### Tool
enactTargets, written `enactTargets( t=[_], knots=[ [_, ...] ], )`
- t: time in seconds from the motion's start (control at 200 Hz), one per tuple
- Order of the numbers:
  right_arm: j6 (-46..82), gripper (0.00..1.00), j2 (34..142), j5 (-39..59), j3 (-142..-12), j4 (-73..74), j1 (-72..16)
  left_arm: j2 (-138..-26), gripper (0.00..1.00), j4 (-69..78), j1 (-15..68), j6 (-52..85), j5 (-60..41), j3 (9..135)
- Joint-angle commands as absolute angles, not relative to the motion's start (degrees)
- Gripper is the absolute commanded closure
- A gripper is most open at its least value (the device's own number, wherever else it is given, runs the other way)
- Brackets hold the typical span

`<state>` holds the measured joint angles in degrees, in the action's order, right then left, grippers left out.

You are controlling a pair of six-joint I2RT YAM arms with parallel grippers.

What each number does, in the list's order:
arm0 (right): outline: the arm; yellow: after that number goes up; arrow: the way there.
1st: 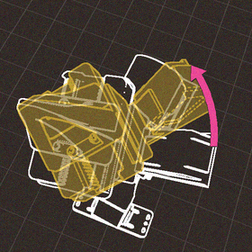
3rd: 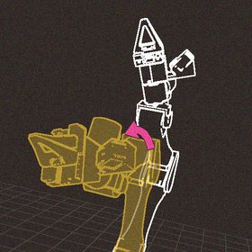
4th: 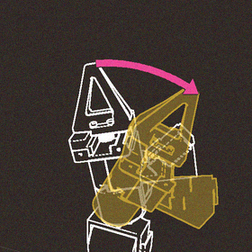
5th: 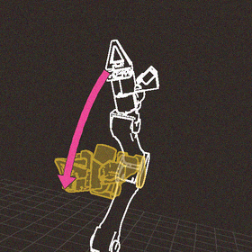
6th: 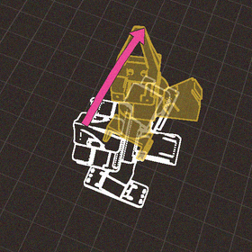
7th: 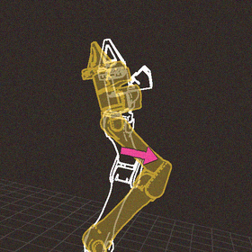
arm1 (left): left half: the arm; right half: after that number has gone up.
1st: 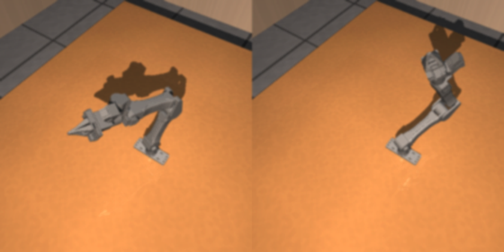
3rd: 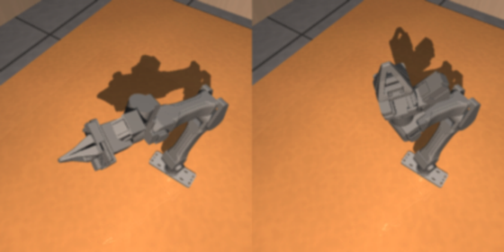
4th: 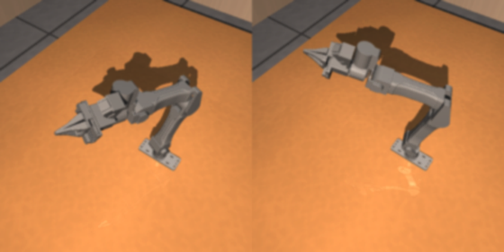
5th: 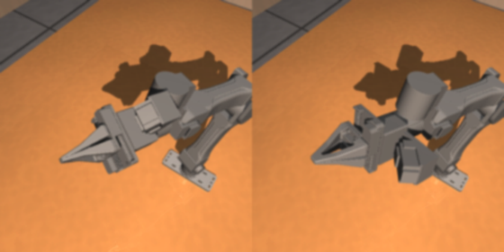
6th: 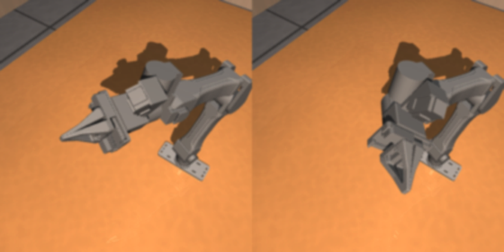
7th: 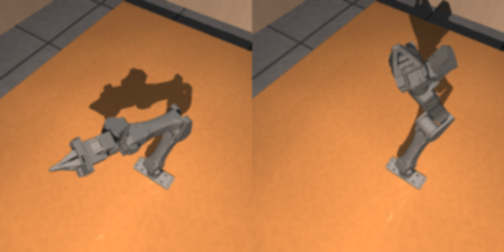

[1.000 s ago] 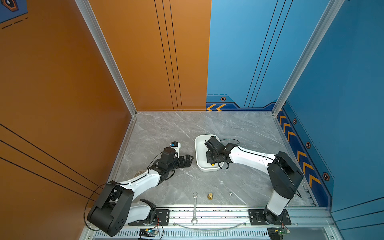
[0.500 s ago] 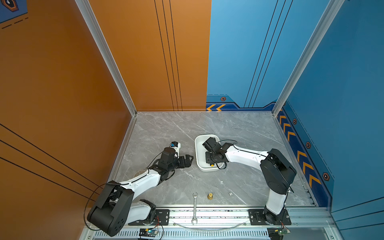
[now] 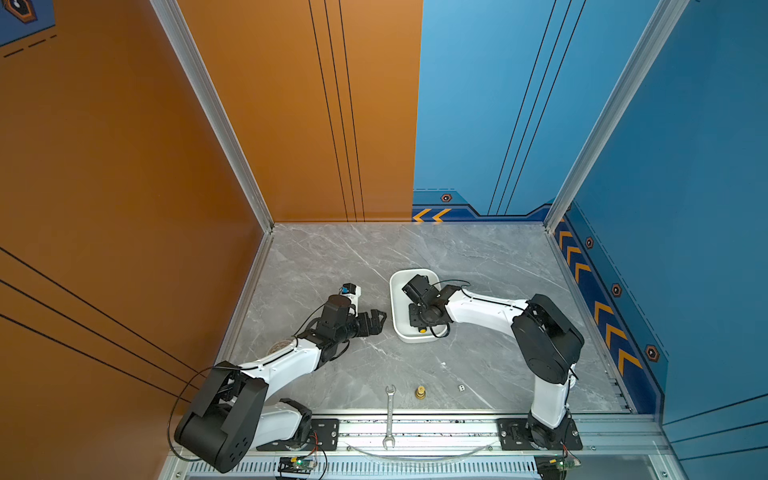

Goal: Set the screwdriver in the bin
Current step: 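Lower the screwdriver into the white bin with the right gripper, then open the right gripper and raise it away from the bin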

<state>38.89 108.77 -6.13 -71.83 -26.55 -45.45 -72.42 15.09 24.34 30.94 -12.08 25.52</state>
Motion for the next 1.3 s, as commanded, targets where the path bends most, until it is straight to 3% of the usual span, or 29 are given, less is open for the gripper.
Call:
enactTargets(
  t=[0.0, 0.861, 1.092, 1.292],
  knots=[
    [39.6, 0.97, 110.2, -6.7, -73.1, -27.7, -45.8, -71.6, 0.02, 13.9, 24.6, 29.6, -11.2, 25.3],
    [38.5, 0.61, 111.1, -6.0, -73.3, -27.7, -45.7, -71.1, 0.02, 13.0, 24.5, 29.4, -10.8, 25.3],
    [37.1, 0.42, 107.6, -6.3, -73.2, -27.9, -45.8, -70.1, 0.02, 12.0, 24.5, 29.2, -10.2, 25.5],
    [34.5, 0.36, 101.6, -6.9, -73.6, -30.0, -46.3, -68.4, 0.02, 9.6, 24.5, 28.4, -8.9, 25.8]
  ],
)
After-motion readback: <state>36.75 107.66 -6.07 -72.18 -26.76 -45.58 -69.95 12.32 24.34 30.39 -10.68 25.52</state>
